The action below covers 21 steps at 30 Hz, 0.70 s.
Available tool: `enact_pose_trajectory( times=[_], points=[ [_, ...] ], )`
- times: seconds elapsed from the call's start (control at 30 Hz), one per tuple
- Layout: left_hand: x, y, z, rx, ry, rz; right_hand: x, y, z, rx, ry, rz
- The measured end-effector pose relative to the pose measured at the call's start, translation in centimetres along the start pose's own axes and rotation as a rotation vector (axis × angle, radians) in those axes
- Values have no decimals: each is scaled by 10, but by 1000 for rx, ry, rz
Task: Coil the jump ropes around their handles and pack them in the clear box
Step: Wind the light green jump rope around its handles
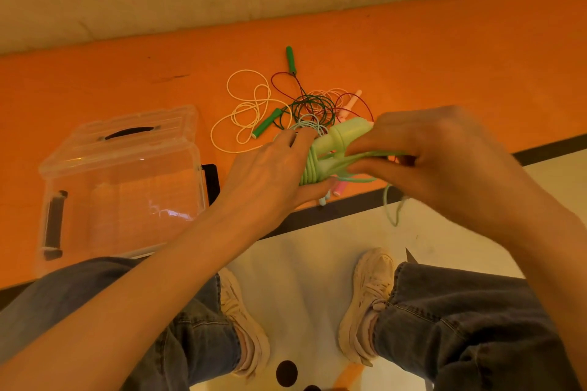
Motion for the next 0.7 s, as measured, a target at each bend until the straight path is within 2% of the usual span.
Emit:
enact_pose_trajectory(
  times=[0.17, 0.27, 0.43, 0.7],
  points=[
    [0, 1, 2, 39, -52, -5, -19, 5, -25, 121, -13, 17],
    [0, 3, 0, 71, -69, -7, -28, 7, -29, 113, -99, -105],
    [-2, 1, -9, 176, 31, 23, -23, -3, -36, 105, -159, -273],
    [-6, 2, -13, 251, 115, 50, -5, -18, -59, 165, -206, -250]
  ],
)
Point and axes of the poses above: each hand's wrist, its own y-axis away from the middle knuckle, its own x-axis out of the palm, z = x × y, the point moved 6 cm from there along -y, towards the middle knuckle, and after that the axes turned 6 degrees about y, right-handed, at the moved point
